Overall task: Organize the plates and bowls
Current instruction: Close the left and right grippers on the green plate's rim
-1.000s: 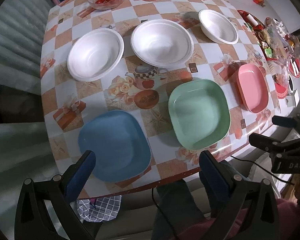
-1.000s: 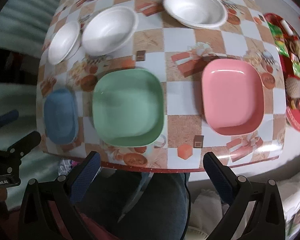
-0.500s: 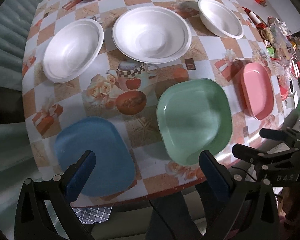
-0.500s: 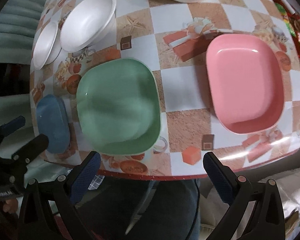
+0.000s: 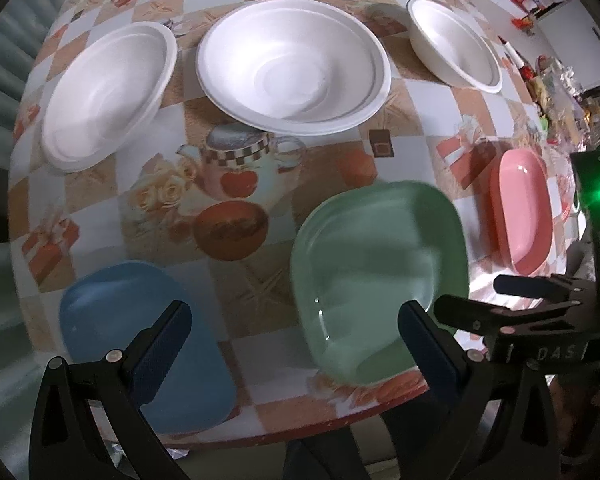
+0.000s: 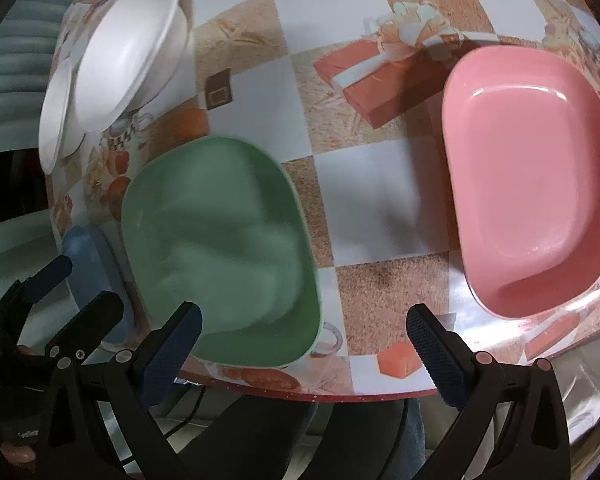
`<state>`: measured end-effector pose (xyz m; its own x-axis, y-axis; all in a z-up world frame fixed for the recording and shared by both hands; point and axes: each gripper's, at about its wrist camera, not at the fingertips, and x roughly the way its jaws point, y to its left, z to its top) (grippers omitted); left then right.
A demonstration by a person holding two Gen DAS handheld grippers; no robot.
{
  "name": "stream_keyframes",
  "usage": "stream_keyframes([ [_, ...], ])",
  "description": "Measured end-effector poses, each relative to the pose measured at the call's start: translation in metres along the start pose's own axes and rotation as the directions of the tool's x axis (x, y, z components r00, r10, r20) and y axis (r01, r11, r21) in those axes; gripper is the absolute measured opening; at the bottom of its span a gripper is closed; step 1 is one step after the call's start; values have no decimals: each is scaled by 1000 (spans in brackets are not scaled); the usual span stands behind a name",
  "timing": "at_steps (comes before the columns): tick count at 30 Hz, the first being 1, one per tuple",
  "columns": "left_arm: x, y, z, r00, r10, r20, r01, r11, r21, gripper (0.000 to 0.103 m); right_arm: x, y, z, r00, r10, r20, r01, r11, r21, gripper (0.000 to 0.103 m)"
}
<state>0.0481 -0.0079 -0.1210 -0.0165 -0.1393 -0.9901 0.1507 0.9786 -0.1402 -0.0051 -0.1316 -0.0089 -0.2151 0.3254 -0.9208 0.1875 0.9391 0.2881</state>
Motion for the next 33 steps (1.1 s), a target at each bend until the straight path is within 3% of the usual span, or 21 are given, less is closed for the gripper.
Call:
stream_keyframes([
  [8, 15, 9, -2, 996, -86, 1, 86, 996, -36, 103, 6, 3, 7, 999, -46, -22, 46, 999, -14, 103],
  [16, 36, 31, -14, 988, -147, -54, 143, 987, -67, 103, 10, 18, 7, 992, -126, -15, 125, 990, -58, 103],
  [22, 36, 37, -19, 991, -120, -53, 118, 992, -50, 103, 21, 29, 12, 988, -153, -35, 150, 986, -72, 103],
  [28, 30, 52, -19, 995, -85, -45, 82, 994, -66, 103, 30, 55, 14, 986, -170, -1, 169, 981, -96, 103],
  [33, 34, 47, -15, 998, -26, -58, 23, 998, -54, 103, 41, 54, 15, 981, -192, 9, 192, 978, -86, 103],
])
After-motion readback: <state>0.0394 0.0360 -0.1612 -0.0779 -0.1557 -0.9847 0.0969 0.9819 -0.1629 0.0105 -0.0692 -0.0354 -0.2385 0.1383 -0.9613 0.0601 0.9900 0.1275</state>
